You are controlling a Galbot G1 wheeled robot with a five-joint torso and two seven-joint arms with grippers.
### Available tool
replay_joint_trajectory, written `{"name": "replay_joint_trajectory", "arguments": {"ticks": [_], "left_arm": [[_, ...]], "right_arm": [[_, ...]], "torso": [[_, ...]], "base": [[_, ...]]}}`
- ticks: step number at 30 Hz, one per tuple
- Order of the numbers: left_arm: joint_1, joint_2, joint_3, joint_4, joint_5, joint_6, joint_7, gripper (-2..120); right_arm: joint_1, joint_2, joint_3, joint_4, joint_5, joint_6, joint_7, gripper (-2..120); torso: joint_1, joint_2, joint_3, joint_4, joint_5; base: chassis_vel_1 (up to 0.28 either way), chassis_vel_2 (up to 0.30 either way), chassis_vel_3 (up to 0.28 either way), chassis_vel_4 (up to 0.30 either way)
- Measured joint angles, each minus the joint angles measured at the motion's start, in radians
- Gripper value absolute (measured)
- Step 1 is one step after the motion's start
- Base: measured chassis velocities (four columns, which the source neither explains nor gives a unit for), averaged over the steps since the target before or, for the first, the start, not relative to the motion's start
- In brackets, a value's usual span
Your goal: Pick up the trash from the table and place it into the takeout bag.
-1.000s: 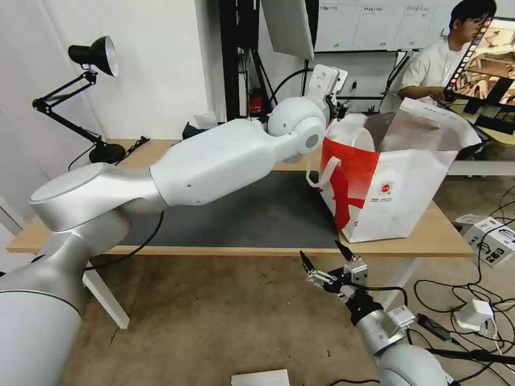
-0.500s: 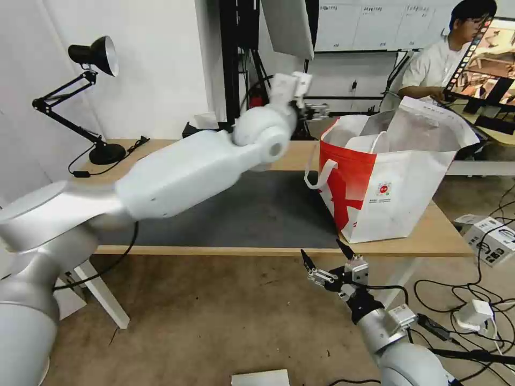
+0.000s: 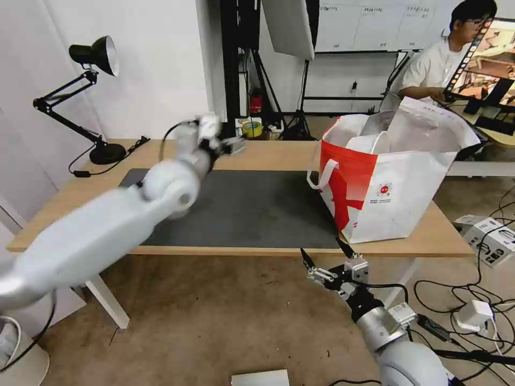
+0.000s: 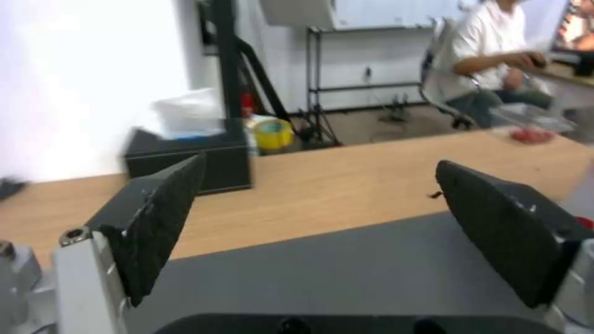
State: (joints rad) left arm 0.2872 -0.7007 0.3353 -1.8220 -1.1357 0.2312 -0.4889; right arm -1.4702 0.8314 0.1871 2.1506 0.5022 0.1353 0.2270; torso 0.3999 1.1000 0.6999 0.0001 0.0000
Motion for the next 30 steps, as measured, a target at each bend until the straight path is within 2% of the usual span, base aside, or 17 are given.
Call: {"name": "replay_joint_trajectory", "arguments": {"ticks": [2, 3, 5, 7, 9, 10, 12, 13, 15, 21, 24, 27, 30], "left_arm": [[0.11, 0.037, -0.081, -0.028, 0.026, -0.009, 0.024, 100], [0.11, 0.037, -0.081, -0.028, 0.026, -0.009, 0.024, 100], [0.201, 0.069, -0.143, -0.05, 0.041, -0.018, 0.044, 100], [0.237, 0.075, -0.173, -0.06, 0.044, -0.02, 0.047, 100], [0.359, 0.086, -0.281, -0.095, 0.061, -0.023, 0.054, 100], [0.359, 0.086, -0.281, -0.095, 0.061, -0.023, 0.054, 100], [0.454, 0.1, -0.361, -0.128, 0.082, -0.025, 0.054, 100], [0.454, 0.1, -0.361, -0.128, 0.082, -0.025, 0.054, 100], [0.53, 0.109, -0.417, -0.161, 0.096, -0.031, 0.053, 100], [0.618, 0.088, -0.452, -0.185, 0.132, -0.061, 0.053, 100], [0.658, 0.075, -0.463, -0.183, 0.15, -0.074, 0.056, 100], [0.707, 0.062, -0.473, -0.164, 0.205, -0.115, 0.083, 100], [0.805, 0.041, -0.528, -0.161, 0.248, -0.161, 0.106, 100]], "right_arm": [[0.009, -0.008, -0.01, -0.004, 0.001, -0.001, 0.0, 100], [0.009, -0.008, -0.01, -0.004, 0.001, -0.001, 0.0, 100], [0.013, -0.015, -0.016, -0.006, 0.001, -0.001, 0.0, 100], [0.015, -0.015, -0.017, -0.006, 0.001, -0.001, 0.0, 100], [0.023, -0.016, -0.021, -0.009, 0.001, -0.002, 0.0, 100], [0.023, -0.016, -0.021, -0.009, 0.001, -0.002, 0.0, 100], [0.027, -0.014, -0.023, -0.012, 0.001, -0.002, 0.0, 100], [0.027, -0.014, -0.023, -0.012, 0.001, -0.002, 0.0, 100], [0.025, -0.006, -0.022, -0.012, 0.001, -0.002, 0.0, 100], [-0.018, 0.029, 0.006, -0.004, -0.017, -0.002, 0.005, 100], [-0.033, 0.043, 0.014, 0.003, -0.028, -0.002, 0.012, 100], [-0.065, 0.061, 0.032, 0.015, -0.043, -0.002, 0.015, 100], [-0.073, 0.063, 0.038, 0.019, -0.048, -0.001, 0.016, 100]], "torso": [[0.0, 0.0, 0.0, 0.0003, -0.0006], [0.0, 0.0, 0.0, 0.0003, -0.0006], [0.0, 0.0, 0.0, -0.0002, -0.0001], [0.0, 0.0, 0.0, -0.0002, -0.0003], [0.0, 0.0, 0.0, -0.0003, -0.0001], [0.0, 0.0, 0.0, -0.0003, -0.0001], [0.0, 0.0, 0.0, -0.0001, -0.0002], [0.0, 0.0, 0.0, -0.0001, -0.0002], [0.0, 0.0, 0.0, 0.0002, 0.0], [0.0, 0.0, 0.0, -0.0007, -0.0001], [0.0, 0.0, 0.0, -0.0002, 0.0], [0.0, 0.0, 0.0, -0.0005, -0.0002], [0.0, 0.0, 0.0, -0.0002, 0.0]], "base": [[0.0, 0.0, 0.0, 0.0], [0.0, 0.0, 0.0, 0.0], [0.0, 0.0, 0.0, 0.0], [0.0, 0.0, 0.0, 0.0], [0.0, 0.0, 0.0, 0.0], [0.0, 0.0, 0.0, 0.0], [0.0, 0.0, 0.0, 0.0], [0.0, 0.0, 0.0, 0.0], [0.0, 0.0, 0.0, 0.0], [0.0, 0.0, 0.0, 0.0], [0.0, 0.0, 0.0, 0.0], [0.0, 0.0, 0.0, 0.0], [0.0, 0.0, 0.0, 0.0]]}}
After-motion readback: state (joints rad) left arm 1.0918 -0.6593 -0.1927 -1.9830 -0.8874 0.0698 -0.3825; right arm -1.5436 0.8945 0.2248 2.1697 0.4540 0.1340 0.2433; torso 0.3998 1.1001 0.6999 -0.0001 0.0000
